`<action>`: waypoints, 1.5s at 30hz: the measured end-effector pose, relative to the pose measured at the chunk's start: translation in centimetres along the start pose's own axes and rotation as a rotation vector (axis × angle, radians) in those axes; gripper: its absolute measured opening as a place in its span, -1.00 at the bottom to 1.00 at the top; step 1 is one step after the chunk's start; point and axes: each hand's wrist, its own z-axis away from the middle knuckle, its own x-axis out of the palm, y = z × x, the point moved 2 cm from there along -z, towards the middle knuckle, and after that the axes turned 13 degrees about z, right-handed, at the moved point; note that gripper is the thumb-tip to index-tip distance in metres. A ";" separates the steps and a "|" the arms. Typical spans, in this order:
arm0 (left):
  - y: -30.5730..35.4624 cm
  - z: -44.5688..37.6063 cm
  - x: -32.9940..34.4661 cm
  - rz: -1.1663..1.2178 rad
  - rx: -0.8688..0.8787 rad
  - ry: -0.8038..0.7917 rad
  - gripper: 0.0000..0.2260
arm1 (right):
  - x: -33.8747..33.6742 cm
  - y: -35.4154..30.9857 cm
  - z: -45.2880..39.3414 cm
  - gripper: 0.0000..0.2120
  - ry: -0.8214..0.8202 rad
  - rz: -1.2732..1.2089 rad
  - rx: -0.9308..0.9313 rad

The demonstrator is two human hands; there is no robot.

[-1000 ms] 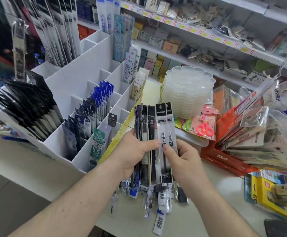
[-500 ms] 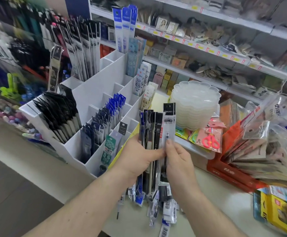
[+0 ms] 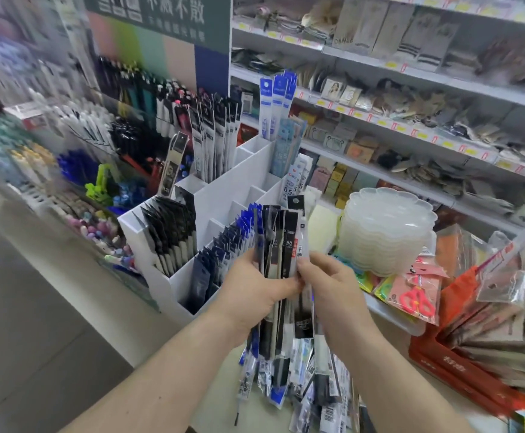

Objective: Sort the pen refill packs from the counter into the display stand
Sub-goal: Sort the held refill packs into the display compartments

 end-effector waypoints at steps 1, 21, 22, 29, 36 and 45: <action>0.4 0.0 -0.3 -0.039 0.013 -0.006 -0.72 | -0.5 -0.9 -0.3 -0.77 -0.036 0.062 -0.030; 5.2 -2.0 -2.3 -0.073 0.231 0.375 -0.76 | 1.3 -12.7 -16.5 -0.67 0.435 0.187 -0.224; 5.2 -1.9 -2.3 -0.063 0.228 0.368 -0.76 | 1.7 -13.0 -16.8 -0.67 0.435 0.218 -0.231; 5.0 -1.9 -2.6 -0.020 0.223 0.341 -0.74 | 4.1 -13.4 -18.0 -0.68 0.277 0.500 -0.251; 5.0 -1.9 -2.7 0.039 0.194 0.285 -0.75 | 5.8 -12.3 -18.2 -0.83 0.030 0.623 -0.130; 3.9 -1.2 -2.3 0.064 0.128 0.225 -0.73 | 5.5 -11.1 -18.8 -0.81 0.056 0.604 -0.138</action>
